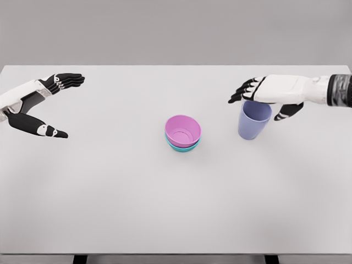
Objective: Stacking bowl and cup with both arms
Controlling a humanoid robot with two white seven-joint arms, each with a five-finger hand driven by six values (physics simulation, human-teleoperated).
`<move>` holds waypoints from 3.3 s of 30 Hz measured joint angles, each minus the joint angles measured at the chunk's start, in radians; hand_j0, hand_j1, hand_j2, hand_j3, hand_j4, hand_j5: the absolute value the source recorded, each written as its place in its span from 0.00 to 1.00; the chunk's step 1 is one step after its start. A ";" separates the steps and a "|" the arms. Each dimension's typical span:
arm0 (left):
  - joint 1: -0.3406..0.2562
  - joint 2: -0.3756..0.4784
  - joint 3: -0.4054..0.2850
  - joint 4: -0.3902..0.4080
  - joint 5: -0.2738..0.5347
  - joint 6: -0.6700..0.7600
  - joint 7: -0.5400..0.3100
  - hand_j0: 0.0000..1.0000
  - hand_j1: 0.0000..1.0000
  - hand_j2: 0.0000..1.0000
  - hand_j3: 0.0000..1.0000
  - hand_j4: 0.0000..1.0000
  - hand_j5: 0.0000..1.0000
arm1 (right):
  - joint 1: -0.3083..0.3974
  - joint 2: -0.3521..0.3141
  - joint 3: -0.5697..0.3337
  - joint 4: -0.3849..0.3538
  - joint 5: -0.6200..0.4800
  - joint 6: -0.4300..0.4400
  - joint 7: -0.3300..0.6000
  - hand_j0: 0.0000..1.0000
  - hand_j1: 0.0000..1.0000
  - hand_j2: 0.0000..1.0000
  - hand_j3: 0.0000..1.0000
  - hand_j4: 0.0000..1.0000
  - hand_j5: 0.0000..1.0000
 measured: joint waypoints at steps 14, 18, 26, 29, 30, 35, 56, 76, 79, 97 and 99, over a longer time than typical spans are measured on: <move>0.000 -0.014 0.001 -0.001 -0.001 0.000 0.000 1.00 1.00 1.00 1.00 1.00 1.00 | -0.002 0.037 0.031 0.067 0.023 0.000 0.000 1.00 1.00 1.00 1.00 1.00 1.00; 0.000 -0.015 0.002 -0.001 -0.001 0.000 0.000 1.00 1.00 1.00 1.00 1.00 1.00 | -0.002 0.045 0.032 0.089 0.030 0.000 0.000 1.00 1.00 1.00 1.00 1.00 1.00; 0.000 -0.016 0.001 -0.001 -0.002 0.000 0.000 1.00 1.00 1.00 1.00 1.00 1.00 | -0.002 0.054 0.043 0.105 0.032 0.000 0.000 0.81 0.81 0.81 0.81 0.81 0.81; 0.000 -0.016 0.001 -0.001 -0.002 0.000 0.000 1.00 1.00 1.00 1.00 1.00 1.00 | -0.002 0.057 0.045 0.107 0.032 0.000 0.000 0.71 0.71 0.71 0.71 0.71 0.71; 0.000 -0.016 0.001 -0.001 -0.002 0.000 0.000 1.00 1.00 1.00 1.00 1.00 1.00 | -0.002 0.057 0.045 0.107 0.032 0.000 0.001 0.68 0.68 0.68 0.68 0.68 0.68; 0.000 -0.017 0.001 -0.001 -0.002 0.000 0.000 1.00 1.00 1.00 1.00 1.00 1.00 | -0.002 0.058 0.044 0.108 0.032 0.001 0.000 0.64 0.64 0.64 0.64 0.64 0.64; 0.000 -0.017 0.000 -0.001 -0.002 0.000 0.000 1.00 1.00 1.00 1.00 1.00 1.00 | -0.101 0.152 0.030 0.067 -0.007 -0.001 0.000 0.65 0.65 0.65 0.65 0.65 0.65; 0.000 -0.017 0.000 -0.002 -0.002 0.000 0.000 1.00 1.00 1.00 1.00 1.00 1.00 | -0.104 0.246 0.090 -0.060 -0.041 -0.001 0.000 0.66 0.66 0.66 0.66 0.66 0.66; 0.000 -0.017 0.001 -0.002 -0.002 0.000 0.000 1.00 1.00 1.00 1.00 1.00 1.00 | -0.104 0.260 0.100 -0.038 -0.037 0.000 0.000 0.66 0.66 0.66 0.66 0.66 0.66; 0.000 -0.018 0.000 -0.003 -0.002 0.000 0.000 1.00 1.00 1.00 1.00 1.00 1.00 | -0.115 0.267 0.094 -0.009 -0.031 -0.001 0.000 1.00 1.00 1.00 1.00 1.00 1.00; 0.000 -0.018 0.000 -0.003 -0.002 0.000 0.000 1.00 1.00 1.00 1.00 1.00 1.00 | -0.115 0.257 0.035 -0.003 -0.045 -0.001 0.000 1.00 1.00 1.00 1.00 1.00 1.00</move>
